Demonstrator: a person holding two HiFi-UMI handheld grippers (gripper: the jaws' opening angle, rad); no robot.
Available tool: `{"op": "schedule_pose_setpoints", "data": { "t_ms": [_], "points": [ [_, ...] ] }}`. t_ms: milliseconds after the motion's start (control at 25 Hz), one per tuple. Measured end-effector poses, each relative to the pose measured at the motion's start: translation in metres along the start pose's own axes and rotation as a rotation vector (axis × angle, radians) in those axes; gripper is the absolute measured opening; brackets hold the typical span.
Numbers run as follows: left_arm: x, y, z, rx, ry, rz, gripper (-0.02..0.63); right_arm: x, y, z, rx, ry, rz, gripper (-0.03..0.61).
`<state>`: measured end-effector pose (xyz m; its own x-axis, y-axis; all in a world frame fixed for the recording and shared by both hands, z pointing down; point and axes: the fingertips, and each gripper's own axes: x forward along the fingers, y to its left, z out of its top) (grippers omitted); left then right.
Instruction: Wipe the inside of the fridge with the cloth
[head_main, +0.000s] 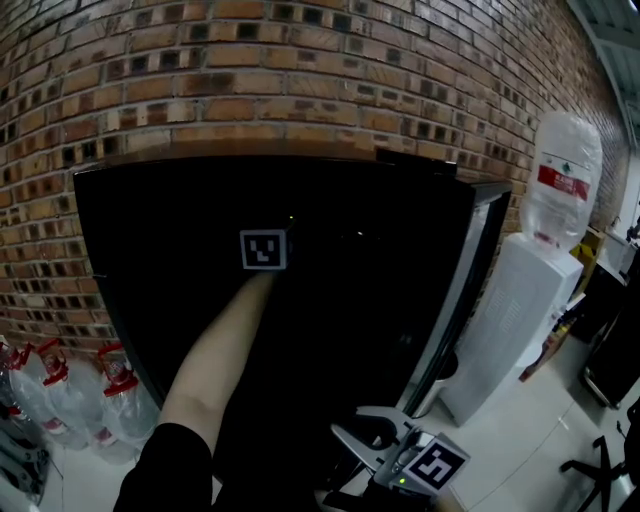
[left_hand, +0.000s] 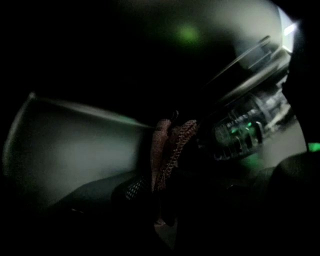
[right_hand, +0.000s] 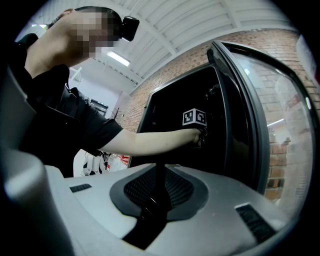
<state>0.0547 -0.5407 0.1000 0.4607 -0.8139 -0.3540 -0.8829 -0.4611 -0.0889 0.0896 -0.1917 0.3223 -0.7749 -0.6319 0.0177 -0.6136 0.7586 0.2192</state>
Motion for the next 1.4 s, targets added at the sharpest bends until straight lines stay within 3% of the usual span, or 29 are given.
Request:
{"op": "schedule_pose_setpoints", "data": {
  "t_ms": [160, 360, 480, 760, 840, 960, 1120, 1400],
  "points": [
    [-0.036, 0.028, -0.018, -0.075, 0.013, 0.083, 0.057, 0.004, 0.003, -0.004, 0.006, 0.012, -0.010, 0.057],
    [-0.085, 0.008, -0.004, -0.137, -0.078, 0.018, 0.057, 0.019, 0.007, 0.004, 0.003, -0.006, -0.008, 0.057],
    [-0.114, -0.032, -0.001, -0.171, -0.095, -0.130, 0.057, 0.025, 0.013, 0.004, 0.005, -0.014, 0.008, 0.057],
    [-0.178, -0.150, 0.005, -0.325, -0.057, -0.668, 0.058, 0.036, 0.018, -0.003, 0.006, -0.003, 0.039, 0.057],
    [-0.187, -0.169, 0.009, -0.311, -0.061, -0.741, 0.057, 0.039, 0.016, -0.002, -0.013, 0.004, 0.032, 0.057],
    [-0.188, -0.178, 0.012, -0.263, -0.083, -0.756, 0.058, 0.041, 0.016, -0.002, -0.018, 0.002, 0.066, 0.057],
    [-0.180, -0.174, 0.010, -0.265, -0.091, -0.753, 0.058, 0.047, 0.022, -0.007, -0.005, -0.002, 0.133, 0.057],
    [-0.165, -0.151, 0.007, -0.259, -0.079, -0.637, 0.058, 0.057, 0.018, -0.015, 0.016, -0.007, 0.176, 0.057]
  ]
}}
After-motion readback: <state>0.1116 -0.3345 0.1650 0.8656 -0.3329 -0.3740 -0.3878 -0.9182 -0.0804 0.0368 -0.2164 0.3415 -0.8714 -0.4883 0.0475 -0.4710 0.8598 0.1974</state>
